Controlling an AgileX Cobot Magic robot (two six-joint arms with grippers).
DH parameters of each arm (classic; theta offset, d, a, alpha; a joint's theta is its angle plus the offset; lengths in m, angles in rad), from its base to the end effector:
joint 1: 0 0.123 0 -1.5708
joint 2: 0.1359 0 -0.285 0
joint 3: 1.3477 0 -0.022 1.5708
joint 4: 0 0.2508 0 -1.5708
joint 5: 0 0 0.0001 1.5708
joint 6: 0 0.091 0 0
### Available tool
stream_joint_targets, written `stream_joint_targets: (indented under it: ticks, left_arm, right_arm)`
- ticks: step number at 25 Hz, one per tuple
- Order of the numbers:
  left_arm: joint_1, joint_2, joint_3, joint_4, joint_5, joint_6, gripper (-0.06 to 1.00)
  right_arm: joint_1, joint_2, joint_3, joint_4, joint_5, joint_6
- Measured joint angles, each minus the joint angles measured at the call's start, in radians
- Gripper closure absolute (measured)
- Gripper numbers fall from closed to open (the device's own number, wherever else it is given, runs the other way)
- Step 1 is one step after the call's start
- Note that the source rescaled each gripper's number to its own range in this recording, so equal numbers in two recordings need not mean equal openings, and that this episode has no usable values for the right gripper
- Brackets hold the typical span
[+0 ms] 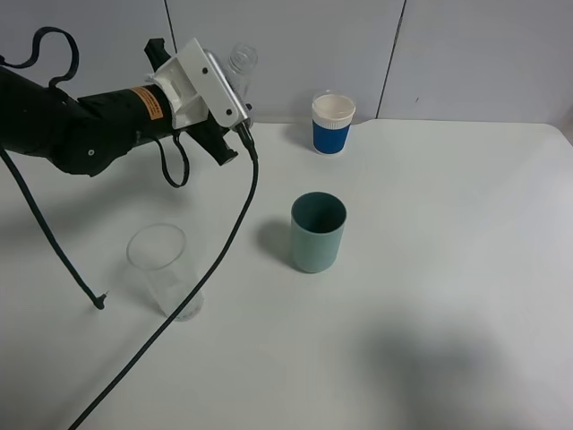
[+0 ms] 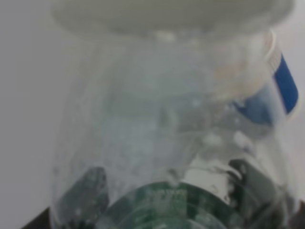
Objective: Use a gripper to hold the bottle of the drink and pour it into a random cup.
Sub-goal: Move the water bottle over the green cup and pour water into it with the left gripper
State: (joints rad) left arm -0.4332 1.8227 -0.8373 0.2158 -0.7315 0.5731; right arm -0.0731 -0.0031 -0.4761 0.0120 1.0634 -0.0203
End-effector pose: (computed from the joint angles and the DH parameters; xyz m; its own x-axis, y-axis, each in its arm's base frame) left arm 0.3302 -0.1671 0.1883 0.2447 0.6179 -0.7472 0.5110 0.5727 0.6410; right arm -0.0026 0.0012 0.2704 -0.4764 0.0204 -0.8790 0.0570 0.9983 -0.0077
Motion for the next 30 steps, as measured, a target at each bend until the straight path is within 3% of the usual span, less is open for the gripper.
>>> stream_joint_targets:
  ticks: [8, 16, 23, 30]
  left_arm:
    - [-0.08, -0.028, 0.077, -0.216, -0.096, 0.333, 0.89]
    - [-0.156, -0.028, 0.113, -0.317, -0.131, 0.473, 0.89]
    - [-0.223, -0.028, 0.113, -0.442, -0.139, 0.697, 0.89]
    - [-0.225, -0.028, 0.113, -0.467, -0.142, 0.782, 0.89]
  right_arm:
    - [0.0, 0.0, 0.0, 0.0, 0.0, 0.0]
    - [0.0, 0.0, 0.0, 0.0, 0.0, 0.0]
    - [0.0, 0.0, 0.0, 0.0, 0.0, 0.0]
    - [0.0, 0.0, 0.0, 0.0, 0.0, 0.0]
